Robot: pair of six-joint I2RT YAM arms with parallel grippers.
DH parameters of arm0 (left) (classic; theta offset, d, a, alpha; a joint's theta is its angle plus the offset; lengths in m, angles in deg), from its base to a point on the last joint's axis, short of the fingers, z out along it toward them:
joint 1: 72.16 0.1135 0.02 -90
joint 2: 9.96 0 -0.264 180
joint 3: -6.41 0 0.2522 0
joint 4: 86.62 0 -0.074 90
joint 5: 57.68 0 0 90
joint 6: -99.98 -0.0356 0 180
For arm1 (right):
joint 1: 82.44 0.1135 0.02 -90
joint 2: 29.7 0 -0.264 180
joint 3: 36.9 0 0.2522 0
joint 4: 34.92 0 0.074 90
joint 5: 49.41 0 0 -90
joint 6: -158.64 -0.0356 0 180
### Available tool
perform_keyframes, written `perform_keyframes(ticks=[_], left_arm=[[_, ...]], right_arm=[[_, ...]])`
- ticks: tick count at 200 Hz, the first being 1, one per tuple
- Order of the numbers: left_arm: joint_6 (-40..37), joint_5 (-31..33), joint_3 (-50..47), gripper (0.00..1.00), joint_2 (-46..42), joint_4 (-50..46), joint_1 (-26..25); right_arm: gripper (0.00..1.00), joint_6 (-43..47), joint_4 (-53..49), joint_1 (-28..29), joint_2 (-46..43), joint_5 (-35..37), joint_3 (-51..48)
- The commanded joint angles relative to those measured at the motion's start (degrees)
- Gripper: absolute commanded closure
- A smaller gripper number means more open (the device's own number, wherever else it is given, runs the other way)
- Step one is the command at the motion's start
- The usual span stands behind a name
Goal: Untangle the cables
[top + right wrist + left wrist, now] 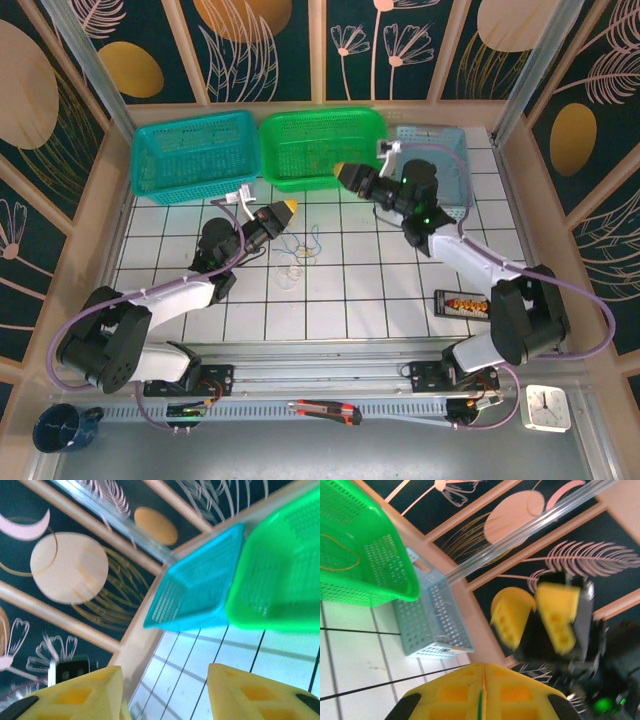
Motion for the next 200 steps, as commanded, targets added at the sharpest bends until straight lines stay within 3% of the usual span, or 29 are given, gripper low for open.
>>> perform_keyframes(ticks=[1, 80, 200], left_arm=[[5.88, 0.85, 2.59, 1.00, 0.28, 7.61, -0.30], [11.73, 4.65, 3.74, 1.00, -0.63, 8.76, -0.27], [13.26, 5.06, 3.58, 1.00, -0.24, 10.43, -0.21]], right_arm=[[0.54, -1.84, 5.33, 3.32, -2.87, 0.60, -4.02], [0.66, -10.31, 22.98, 9.11, 0.32, -1.29, -6.97], [0.68, -12.37, 26.75, 13.47, 7.46, -2.03, -2.34]])
